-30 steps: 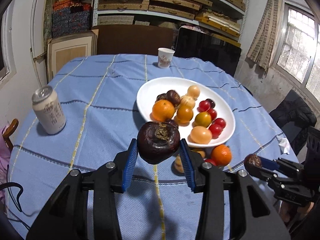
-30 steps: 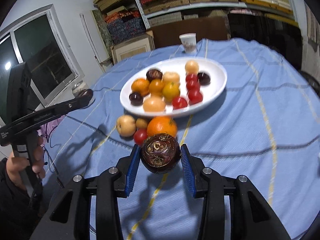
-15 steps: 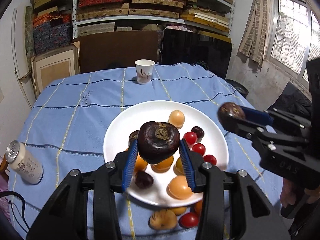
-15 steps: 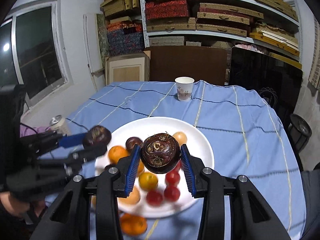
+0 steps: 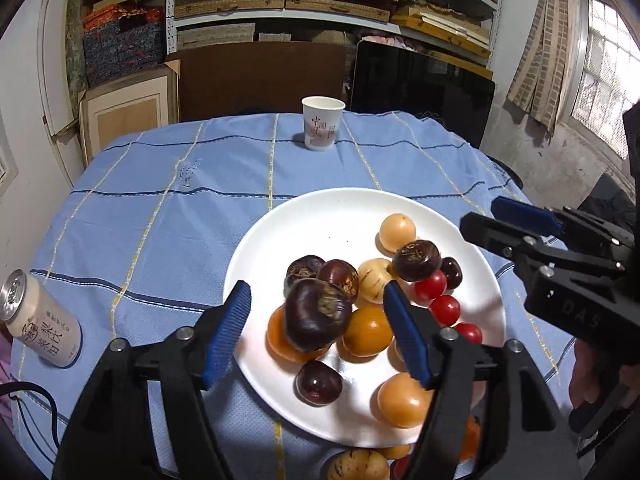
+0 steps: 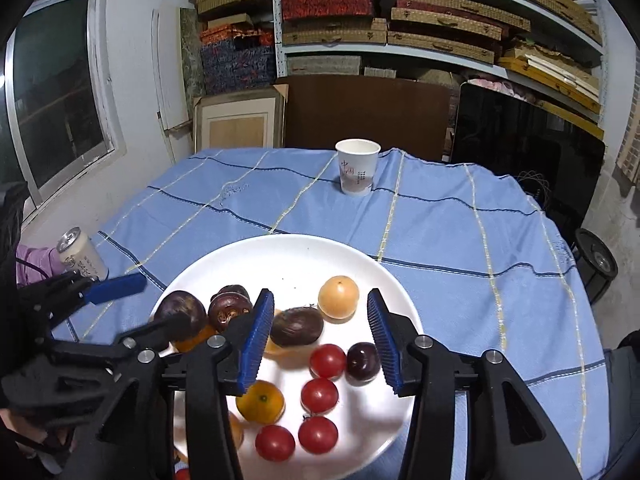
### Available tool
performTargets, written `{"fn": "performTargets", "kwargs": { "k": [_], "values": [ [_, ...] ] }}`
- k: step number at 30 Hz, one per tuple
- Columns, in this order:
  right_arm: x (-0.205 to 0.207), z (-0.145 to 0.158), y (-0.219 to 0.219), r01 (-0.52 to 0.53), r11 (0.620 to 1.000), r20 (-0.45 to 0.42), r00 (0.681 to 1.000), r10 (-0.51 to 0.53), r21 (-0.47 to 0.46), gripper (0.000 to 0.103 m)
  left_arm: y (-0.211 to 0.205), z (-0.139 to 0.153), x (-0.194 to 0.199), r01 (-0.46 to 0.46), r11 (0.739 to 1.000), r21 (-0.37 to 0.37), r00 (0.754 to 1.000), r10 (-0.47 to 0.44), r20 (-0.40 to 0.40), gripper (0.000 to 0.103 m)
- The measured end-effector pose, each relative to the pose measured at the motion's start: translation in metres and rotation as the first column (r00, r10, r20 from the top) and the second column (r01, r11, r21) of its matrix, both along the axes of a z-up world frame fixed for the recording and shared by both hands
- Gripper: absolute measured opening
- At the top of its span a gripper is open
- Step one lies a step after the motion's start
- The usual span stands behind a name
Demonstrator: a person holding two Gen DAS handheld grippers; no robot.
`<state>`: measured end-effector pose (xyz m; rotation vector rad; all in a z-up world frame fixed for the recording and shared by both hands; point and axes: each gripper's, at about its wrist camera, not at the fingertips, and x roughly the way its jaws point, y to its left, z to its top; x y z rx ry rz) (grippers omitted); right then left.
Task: Organize fruits
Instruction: 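Carry both mangosteens onto the white plate and open both tools, then grasp the pale pear-shaped fruit with the left tool while the right grasps the mandarin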
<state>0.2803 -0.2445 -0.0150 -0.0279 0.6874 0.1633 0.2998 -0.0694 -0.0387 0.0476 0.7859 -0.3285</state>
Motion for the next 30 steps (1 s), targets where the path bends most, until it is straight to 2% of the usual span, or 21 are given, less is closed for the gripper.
{"fn": "performTargets", "kwargs": {
  "k": [3, 5, 8, 10, 14, 18, 22, 25, 30],
  "values": [
    [-0.017, 0.007, -0.002, -0.007, 1.000, 0.012, 1.000, 0.007, 0.011, 0.049, 0.005, 0.010, -0.013, 0.010, 1.000, -0.028, 1.000, -0.010, 0.004, 0.075],
    [-0.028, 0.010, -0.001, -0.018, 1.000, 0.019, 1.000, 0.018, 0.007, 0.049, 0.006, 0.014, -0.024, 0.018, 0.999, -0.028, 1.000, -0.018, 0.014, 0.084],
    [-0.055, 0.012, 0.002, -0.036, 0.999, 0.026, 0.999, 0.036, 0.006, 0.055, 0.008, 0.019, -0.046, 0.040, 0.999, -0.021, 0.999, -0.040, 0.027, 0.087],
    [-0.071, 0.009, 0.001, -0.034, 0.999, 0.019, 0.999, 0.034, 0.014, 0.056, 0.012, 0.018, -0.064, 0.056, 0.998, -0.016, 0.998, -0.055, 0.029, 0.090],
    [-0.117, -0.013, -0.005, -0.036, 0.995, -0.001, 0.999, 0.036, 0.097, 0.057, 0.024, -0.002, -0.103, 0.088, 0.996, 0.013, 0.996, -0.088, 0.019, 0.092],
    [-0.151, -0.051, -0.007, -0.016, 0.984, -0.046, 0.999, 0.025, 0.180, 0.058, 0.028, -0.032, -0.130, 0.125, 0.991, 0.044, 0.992, -0.125, -0.006, 0.092],
    [-0.161, -0.077, -0.006, -0.007, 0.971, -0.094, 0.995, 0.031, 0.241, 0.058, 0.025, -0.053, -0.135, 0.120, 0.991, 0.060, 0.993, -0.118, -0.031, 0.092],
    [-0.160, -0.080, -0.011, 0.006, 0.960, -0.107, 0.994, 0.025, 0.279, 0.059, 0.023, -0.056, -0.131, 0.099, 0.993, 0.067, 0.995, -0.098, -0.006, 0.092],
    [-0.159, -0.083, -0.015, 0.035, 0.956, -0.130, 0.992, 0.003, 0.292, 0.060, 0.018, -0.067, -0.115, 0.075, 0.994, 0.080, 0.997, -0.072, -0.039, 0.092]
  ]
}}
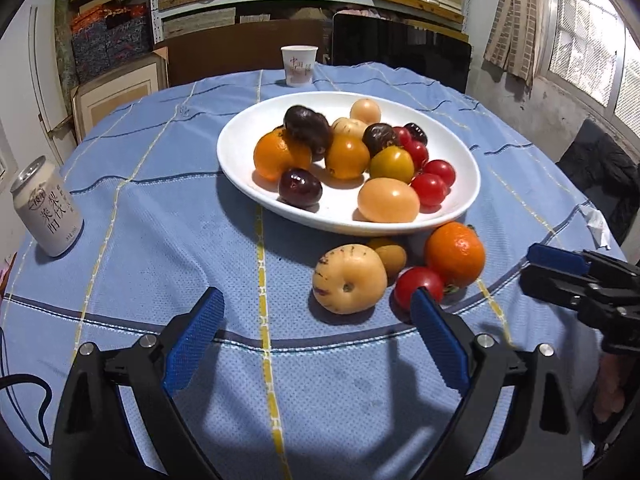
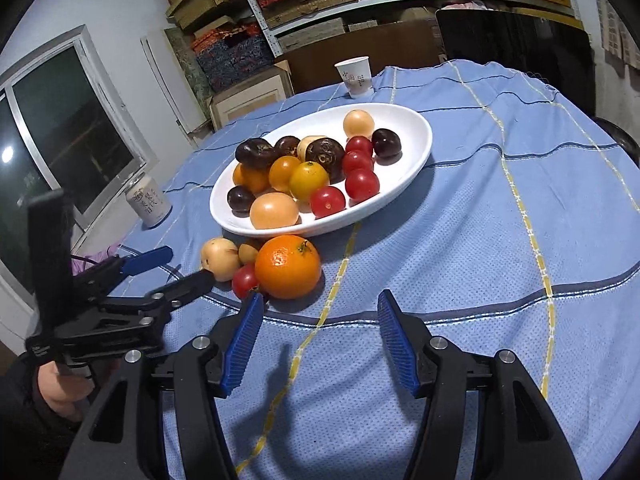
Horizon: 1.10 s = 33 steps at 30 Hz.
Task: Organize fruits
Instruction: 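Grasp the pale pear-shaped fruit with the left tool while the right grasps the mandarin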
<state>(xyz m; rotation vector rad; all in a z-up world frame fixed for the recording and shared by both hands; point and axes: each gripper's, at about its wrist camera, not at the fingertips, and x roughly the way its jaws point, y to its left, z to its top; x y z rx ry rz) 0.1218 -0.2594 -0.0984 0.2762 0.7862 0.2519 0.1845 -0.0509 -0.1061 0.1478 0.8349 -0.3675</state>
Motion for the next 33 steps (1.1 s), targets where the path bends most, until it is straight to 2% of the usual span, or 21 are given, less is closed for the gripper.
{"fn": "performTargets", "kwargs": {
  "k": [3, 6, 12, 14, 18, 19, 20, 23, 29, 33],
  "values": [
    [-0.002, 0.001, 0.003, -0.008, 1.000, 0.007, 1.000, 0.008, -0.014, 0.060, 0.003, -0.006, 0.010, -0.027, 1.000, -0.002, 0.999, 0.027, -0.035, 0.092],
    [-0.001, 0.002, 0.005, -0.016, 1.000, 0.005, 1.000, 0.016, -0.026, 0.060, 0.010, -0.017, 0.022, -0.058, 0.998, -0.021, 0.993, 0.056, -0.109, 0.093],
    [0.000, 0.002, 0.006, -0.016, 0.999, 0.006, 1.000, 0.016, -0.035, 0.060, 0.014, -0.015, 0.022, -0.097, 0.995, -0.006, 0.992, 0.096, -0.086, 0.090],
    [0.001, 0.002, 0.007, -0.018, 0.999, 0.003, 1.000, 0.018, -0.040, 0.060, 0.010, -0.016, 0.022, -0.082, 0.997, 0.006, 0.992, 0.082, -0.093, 0.090],
    [0.002, 0.001, 0.006, -0.013, 0.999, -0.005, 1.000, 0.013, -0.042, 0.060, -0.008, -0.014, 0.018, -0.015, 0.998, 0.059, 0.998, 0.019, -0.057, 0.089],
    [0.001, 0.001, 0.006, -0.011, 0.999, -0.004, 1.000, 0.011, -0.043, 0.060, -0.010, -0.013, 0.018, -0.007, 0.998, 0.064, 0.999, 0.010, -0.051, 0.082],
    [0.001, 0.001, 0.005, -0.009, 0.999, -0.003, 1.000, 0.009, -0.044, 0.060, -0.013, -0.012, 0.019, 0.001, 0.998, 0.071, 0.999, 0.002, -0.046, 0.069],
    [0.001, 0.001, 0.004, -0.001, 0.999, -0.002, 1.000, 0.001, -0.044, 0.060, -0.012, -0.012, 0.020, 0.022, 0.999, 0.045, 0.998, -0.020, -0.053, 0.039],
    [0.002, 0.000, 0.004, 0.000, 0.999, -0.005, 1.000, 0.000, -0.042, 0.060, 0.001, -0.010, 0.021, 0.007, 0.999, -0.034, 0.998, -0.009, -0.059, 0.039],
    [0.003, 0.001, 0.007, -0.008, 0.998, -0.005, 1.000, 0.008, -0.061, 0.060, 0.009, -0.004, 0.017, -0.017, 0.997, -0.073, 0.999, 0.014, -0.035, 0.039]
  ]
}}
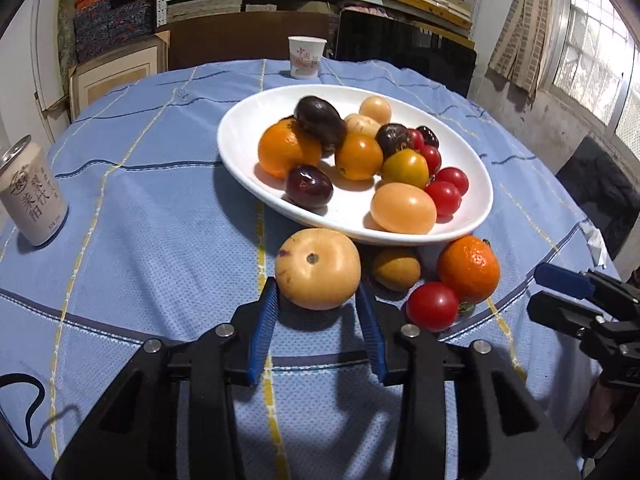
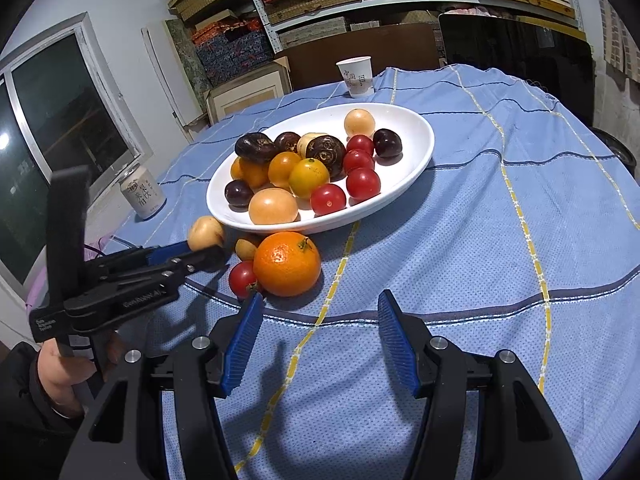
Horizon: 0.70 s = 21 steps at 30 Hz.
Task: Organize fruits
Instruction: 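Grasp the pale pear-shaped fruit with the left tool while the right grasps the mandarin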
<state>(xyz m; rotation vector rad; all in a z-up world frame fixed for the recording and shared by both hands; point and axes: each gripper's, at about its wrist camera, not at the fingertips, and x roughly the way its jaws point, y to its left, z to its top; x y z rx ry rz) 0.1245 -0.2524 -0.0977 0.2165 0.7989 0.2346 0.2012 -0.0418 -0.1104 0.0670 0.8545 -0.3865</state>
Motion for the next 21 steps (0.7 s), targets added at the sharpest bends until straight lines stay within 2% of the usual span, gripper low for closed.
{"fn": "performTargets", "kwargs": {
  "k": [6, 11, 16, 21],
  "values": [
    [0.006, 0.006, 0.024, -0.050, 0.998, 0.024, 0.998, 0.051, -0.038, 0.060, 0.003, 0.004, -0.005, 0.001, 1.000, -0.015, 1.000, -0.001, 0.022, 0.038],
    [0.030, -0.002, 0.028, -0.024, 1.000, -0.027, 0.999, 0.024, 0.012, 0.060, 0.003, 0.003, -0.006, 0.011, 1.000, -0.016, 1.000, -0.010, 0.024, 0.038],
    [0.042, -0.012, 0.023, 0.012, 0.999, -0.065, 0.998, -0.009, 0.044, 0.060, 0.007, -0.008, 0.009, -0.012, 0.999, -0.041, 0.998, 0.010, -0.059, 0.041],
    [0.045, -0.019, 0.019, 0.017, 0.994, -0.080, 0.997, -0.008, 0.105, 0.060, 0.001, -0.009, 0.011, -0.001, 0.999, -0.035, 0.998, -0.001, -0.057, 0.045]
  ]
}}
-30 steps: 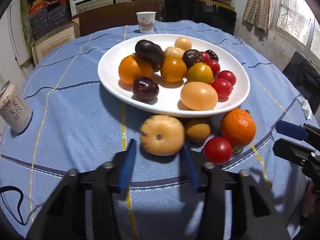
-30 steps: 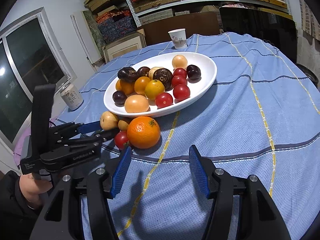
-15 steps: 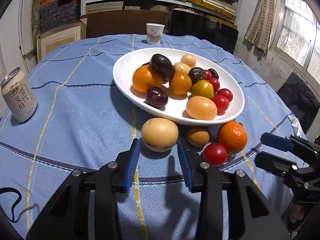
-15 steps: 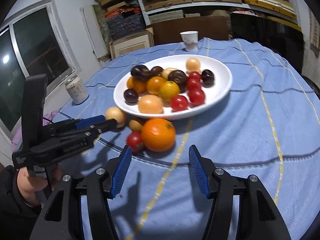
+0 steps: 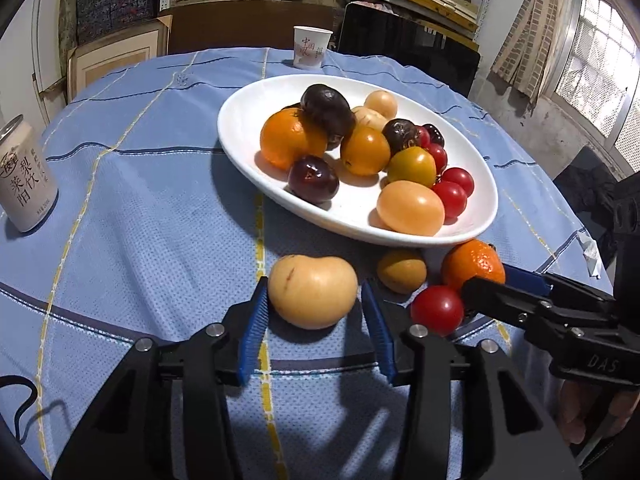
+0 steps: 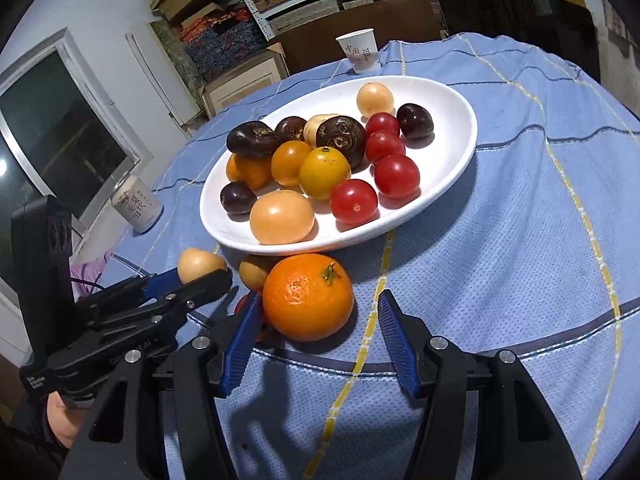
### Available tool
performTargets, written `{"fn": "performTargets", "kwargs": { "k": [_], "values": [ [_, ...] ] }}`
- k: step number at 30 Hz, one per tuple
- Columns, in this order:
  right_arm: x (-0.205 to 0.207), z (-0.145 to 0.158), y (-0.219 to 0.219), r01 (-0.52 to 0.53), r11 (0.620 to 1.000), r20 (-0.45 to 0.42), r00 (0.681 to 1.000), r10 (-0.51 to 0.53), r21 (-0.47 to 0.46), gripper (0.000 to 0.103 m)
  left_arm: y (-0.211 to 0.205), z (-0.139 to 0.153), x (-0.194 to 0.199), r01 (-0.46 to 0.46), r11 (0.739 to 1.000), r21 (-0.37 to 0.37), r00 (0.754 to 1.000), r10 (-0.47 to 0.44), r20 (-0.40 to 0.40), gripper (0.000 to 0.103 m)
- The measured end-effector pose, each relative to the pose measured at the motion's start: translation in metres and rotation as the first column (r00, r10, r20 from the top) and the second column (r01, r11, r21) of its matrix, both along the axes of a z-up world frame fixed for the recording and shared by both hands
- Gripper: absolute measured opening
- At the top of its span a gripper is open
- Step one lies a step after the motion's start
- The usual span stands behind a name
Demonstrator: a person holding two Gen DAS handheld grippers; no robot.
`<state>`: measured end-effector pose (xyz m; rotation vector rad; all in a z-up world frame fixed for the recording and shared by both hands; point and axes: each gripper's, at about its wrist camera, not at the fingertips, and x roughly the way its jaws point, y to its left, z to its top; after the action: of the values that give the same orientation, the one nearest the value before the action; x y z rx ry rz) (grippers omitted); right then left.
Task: Organize fruits
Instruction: 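Carry pear and mandarin onto the white plate and open both tools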
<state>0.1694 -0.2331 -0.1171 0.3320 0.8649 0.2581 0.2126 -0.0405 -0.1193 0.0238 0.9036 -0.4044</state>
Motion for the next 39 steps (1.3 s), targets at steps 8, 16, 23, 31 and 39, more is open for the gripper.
{"fn": "performTargets", "kwargs": {
  "k": [8, 16, 23, 31, 39],
  "values": [
    [-0.006, 0.005, 0.002, -0.030, 0.999, 0.035, 0.999, 0.029, 0.020, 0.046, 0.005, 0.005, -0.003, 0.000, 0.999, -0.037, 1.000, 0.001, 0.024, 0.040],
    [-0.015, 0.007, -0.003, -0.028, 0.999, 0.055, 0.998, 0.026, 0.038, 0.046, 0.004, 0.006, -0.005, 0.003, 0.999, -0.037, 1.000, -0.002, 0.029, 0.040],
    [-0.018, 0.009, -0.006, -0.022, 0.999, 0.062, 0.998, 0.019, 0.044, 0.046, 0.006, 0.007, -0.006, -0.001, 0.999, -0.036, 0.999, 0.002, 0.033, 0.040],
    [-0.035, 0.014, -0.017, -0.007, 0.997, 0.078, 0.997, 0.001, 0.074, 0.046, 0.013, 0.014, -0.016, -0.017, 0.999, -0.036, 0.998, 0.019, 0.065, 0.040],
    [-0.062, 0.022, -0.029, -0.006, 0.996, 0.100, 0.995, -0.002, 0.084, 0.046, 0.024, 0.031, -0.046, 0.007, 0.996, -0.095, 0.995, 0.002, 0.095, 0.040]
  ]
}}
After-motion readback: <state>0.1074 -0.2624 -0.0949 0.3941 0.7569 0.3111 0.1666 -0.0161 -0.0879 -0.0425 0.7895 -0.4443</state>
